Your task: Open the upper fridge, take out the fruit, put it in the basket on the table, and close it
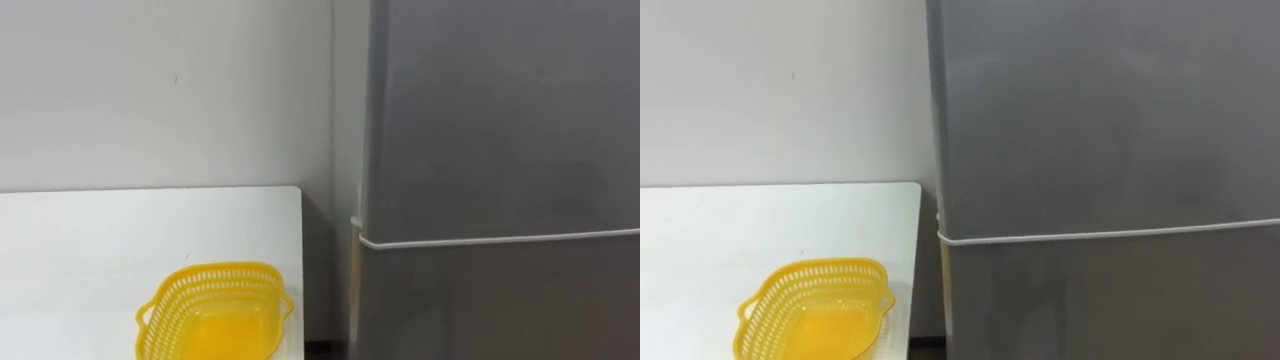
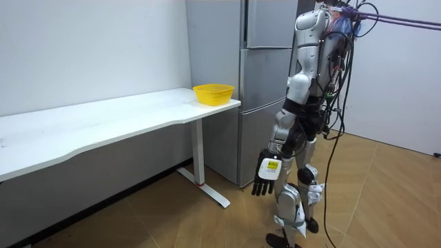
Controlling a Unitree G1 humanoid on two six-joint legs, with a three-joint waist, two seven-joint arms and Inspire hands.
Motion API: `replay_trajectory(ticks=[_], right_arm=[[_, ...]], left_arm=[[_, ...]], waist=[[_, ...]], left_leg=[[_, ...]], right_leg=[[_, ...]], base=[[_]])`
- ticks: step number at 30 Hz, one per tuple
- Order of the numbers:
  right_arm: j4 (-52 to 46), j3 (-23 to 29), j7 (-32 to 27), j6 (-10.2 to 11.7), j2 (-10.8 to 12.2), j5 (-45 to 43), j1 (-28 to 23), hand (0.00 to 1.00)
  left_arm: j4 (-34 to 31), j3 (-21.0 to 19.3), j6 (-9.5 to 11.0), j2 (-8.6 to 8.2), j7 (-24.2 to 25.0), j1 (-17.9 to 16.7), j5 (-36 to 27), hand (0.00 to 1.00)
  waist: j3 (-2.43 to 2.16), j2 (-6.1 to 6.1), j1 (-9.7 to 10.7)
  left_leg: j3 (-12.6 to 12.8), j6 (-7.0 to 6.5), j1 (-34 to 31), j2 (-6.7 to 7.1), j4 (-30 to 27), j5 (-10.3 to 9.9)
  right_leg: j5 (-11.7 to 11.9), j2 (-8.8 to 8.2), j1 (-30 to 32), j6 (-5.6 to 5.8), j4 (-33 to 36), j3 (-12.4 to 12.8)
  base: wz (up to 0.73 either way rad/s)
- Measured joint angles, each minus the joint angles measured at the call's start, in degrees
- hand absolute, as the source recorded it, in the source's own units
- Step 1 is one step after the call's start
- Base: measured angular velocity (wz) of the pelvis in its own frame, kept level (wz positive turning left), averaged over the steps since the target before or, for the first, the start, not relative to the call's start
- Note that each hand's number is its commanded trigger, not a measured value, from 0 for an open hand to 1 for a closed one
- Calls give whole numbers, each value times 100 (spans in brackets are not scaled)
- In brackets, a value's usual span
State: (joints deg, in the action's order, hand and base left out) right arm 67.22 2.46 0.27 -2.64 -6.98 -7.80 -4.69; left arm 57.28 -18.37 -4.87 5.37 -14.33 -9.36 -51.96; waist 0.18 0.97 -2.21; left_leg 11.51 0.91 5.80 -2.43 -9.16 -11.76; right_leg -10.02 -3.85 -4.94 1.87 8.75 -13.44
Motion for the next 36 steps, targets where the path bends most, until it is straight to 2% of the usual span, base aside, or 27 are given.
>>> replay_trajectory(ticks=[2,4,6,7,9,11,13,15,19,22,24,27,32,36], right_arm=[[-45,6,-6,6,0,-197,6,0],[-59,7,-13,8,1,-291,25,0],[-57,3,-36,8,-3,-297,29,0],[-59,3,-46,11,-5,-293,25,0],[-121,5,-107,12,-23,-288,-53,0],[-244,3,-150,10,-36,-332,-128,0],[-302,9,-171,12,-42,-419,-222,0],[-304,103,-219,11,-47,-797,-223,0],[-575,162,-290,10,-55,-1206,-358,0],[-669,220,-276,6,-81,-1248,-493,0],[-677,228,-276,0,-133,-1245,-552,0],[-673,237,-262,-59,-188,-1251,-550,0],[-590,229,-244,-70,-188,-1252,-508,0],[-524,237,-78,-111,-213,-1258,-441,0]], left_arm=[[-346,-174,109,-1,-215,42,-285,0],[-581,-327,280,3,-445,143,-412,0],[-922,-412,496,28,-841,267,-596,0],[-1067,-414,538,34,-943,254,-716,0],[-1707,-418,667,44,-1404,223,-1195,0],[-2034,-479,775,68,-1691,241,-1386,0],[-2426,-635,844,78,-2004,237,-1389,0],[-2780,-690,1030,186,-2333,238,-1378,0],[-3548,-883,1208,281,-2915,226,-1264,0],[-4415,-1021,1280,332,-3261,189,-1061,0],[-5274,-1084,1343,382,-3432,190,-667,0],[-5968,-1089,1401,527,-3408,192,-85,0],[-6623,-1093,1400,562,-3173,225,573,0],[-7085,-1065,1336,573,-2569,239,781,0]], waist=[[1,18,6],[-24,-19,-2],[-35,-6,-16],[-42,-12,-37],[-56,-20,-152],[-56,-39,-244],[-57,-39,-257],[-57,-54,-270],[-63,-103,-300],[-83,-175,-313],[-92,-217,-345],[-86,-260,-350],[-78,-244,-312],[-66,-238,-279]], left_leg=[[-11,0,-18,-1,4,0],[-50,-5,-41,0,8,-6],[-65,-5,-19,1,26,-6],[-60,-5,-18,0,29,-6],[-51,-5,-26,-5,40,-6],[-57,-5,-28,-2,44,-6],[-68,-5,-30,3,46,-6],[-76,-5,-30,5,54,-6],[-81,-5,-25,4,61,-7],[-86,-7,-23,2,55,-9],[-96,-7,-25,2,49,-9],[-95,-7,-19,1,47,-9],[-124,-12,-38,3,10,-12],[-127,-13,-23,5,-10,-13]], right_leg=[[4,1,24,-4,20,-1],[5,0,24,-5,26,-23],[8,3,16,-7,36,-54],[10,7,18,-10,47,-48],[10,11,91,-10,101,2],[11,12,108,-10,112,25],[11,9,114,-10,111,13],[11,7,116,-10,106,5],[11,7,117,-10,118,-14],[14,7,115,-15,127,-13],[14,6,112,-15,139,-16],[12,-5,123,-15,194,-50],[11,-10,115,-16,187,-96],[11,-15,90,-16,184,-98]], base=[[0],[3],[4],[-4],[-14],[-12],[-2],[0],[0],[0],[0],[-2],[2],[0]])
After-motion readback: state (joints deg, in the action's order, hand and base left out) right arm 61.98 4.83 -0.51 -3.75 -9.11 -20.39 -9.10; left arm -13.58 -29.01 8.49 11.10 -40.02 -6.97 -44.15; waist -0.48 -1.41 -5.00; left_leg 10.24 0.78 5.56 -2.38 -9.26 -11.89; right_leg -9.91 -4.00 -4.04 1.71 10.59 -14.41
